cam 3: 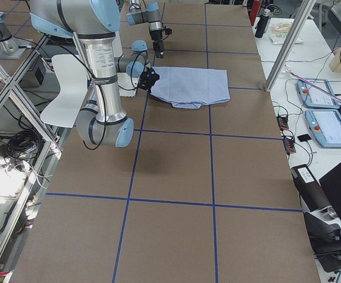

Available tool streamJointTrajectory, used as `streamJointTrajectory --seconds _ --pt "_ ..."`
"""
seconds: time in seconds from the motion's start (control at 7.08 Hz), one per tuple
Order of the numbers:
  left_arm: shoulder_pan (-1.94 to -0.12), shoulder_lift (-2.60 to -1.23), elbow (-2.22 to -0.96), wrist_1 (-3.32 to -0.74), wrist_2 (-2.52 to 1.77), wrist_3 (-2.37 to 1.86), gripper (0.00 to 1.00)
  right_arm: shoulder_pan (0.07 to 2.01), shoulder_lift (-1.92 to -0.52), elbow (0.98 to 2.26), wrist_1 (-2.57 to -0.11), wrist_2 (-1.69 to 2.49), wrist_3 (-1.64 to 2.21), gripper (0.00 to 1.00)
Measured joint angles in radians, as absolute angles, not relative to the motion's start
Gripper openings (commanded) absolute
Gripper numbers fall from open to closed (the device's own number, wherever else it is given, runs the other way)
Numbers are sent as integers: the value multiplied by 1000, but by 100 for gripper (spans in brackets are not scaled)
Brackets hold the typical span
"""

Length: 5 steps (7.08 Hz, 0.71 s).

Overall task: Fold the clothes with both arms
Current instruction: 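Lower the left gripper to the other near corner while the right holds position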

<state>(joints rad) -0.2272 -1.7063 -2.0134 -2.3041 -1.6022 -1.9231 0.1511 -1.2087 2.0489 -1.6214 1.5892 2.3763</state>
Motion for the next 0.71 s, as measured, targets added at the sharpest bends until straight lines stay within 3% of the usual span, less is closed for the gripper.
streamJointTrajectory --seconds 0.71 --pt "-151 -1713 -1974 -2283 -1595 -1925 75 151 -1219 2049 -1621 1589 2375 0"
